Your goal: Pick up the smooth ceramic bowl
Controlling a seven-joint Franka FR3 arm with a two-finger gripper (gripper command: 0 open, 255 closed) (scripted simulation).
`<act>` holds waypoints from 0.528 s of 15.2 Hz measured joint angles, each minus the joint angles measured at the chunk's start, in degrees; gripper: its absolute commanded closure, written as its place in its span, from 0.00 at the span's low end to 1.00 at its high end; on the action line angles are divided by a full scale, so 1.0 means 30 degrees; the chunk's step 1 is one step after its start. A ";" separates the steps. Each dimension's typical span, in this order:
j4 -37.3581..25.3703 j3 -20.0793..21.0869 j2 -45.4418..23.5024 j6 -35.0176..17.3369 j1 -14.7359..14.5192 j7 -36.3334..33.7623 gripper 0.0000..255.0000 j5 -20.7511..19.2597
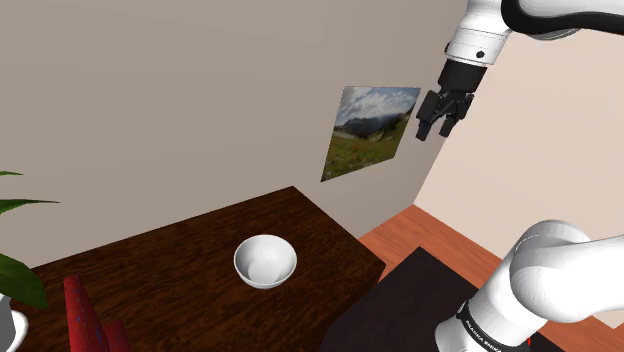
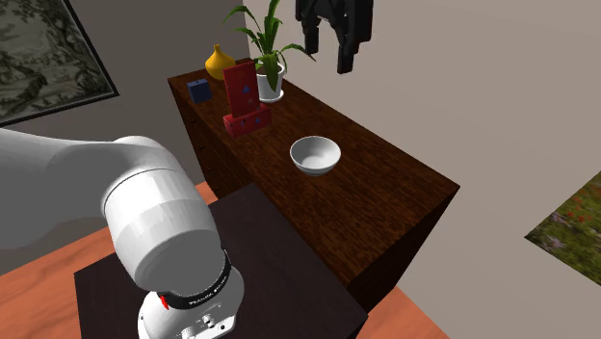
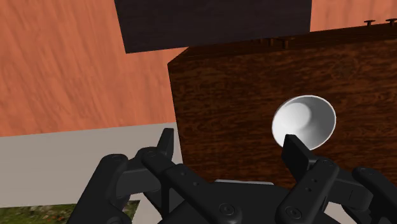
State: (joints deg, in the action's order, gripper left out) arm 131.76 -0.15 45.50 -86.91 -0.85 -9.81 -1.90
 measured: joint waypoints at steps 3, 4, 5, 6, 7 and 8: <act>0.0472 0.0364 -0.0164 -0.0663 -0.0109 -0.0391 0.00 0.0193; 0.0734 0.0622 -0.0344 -0.1135 -0.0186 -0.0664 0.00 0.0323; 0.1076 0.0885 -0.0594 -0.1749 -0.0261 -0.0944 0.00 0.0444; 0.1502 0.1187 -0.0652 -0.2274 -0.0360 -0.1264 0.00 0.0593; 0.1726 0.1488 -0.0875 -0.2760 -0.0452 -0.1576 0.00 0.0731; 0.2231 0.1759 -0.1038 -0.3455 -0.0533 -0.1859 0.00 0.0845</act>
State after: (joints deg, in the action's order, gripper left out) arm 138.45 5.13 42.39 -97.27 -2.45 -15.38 0.63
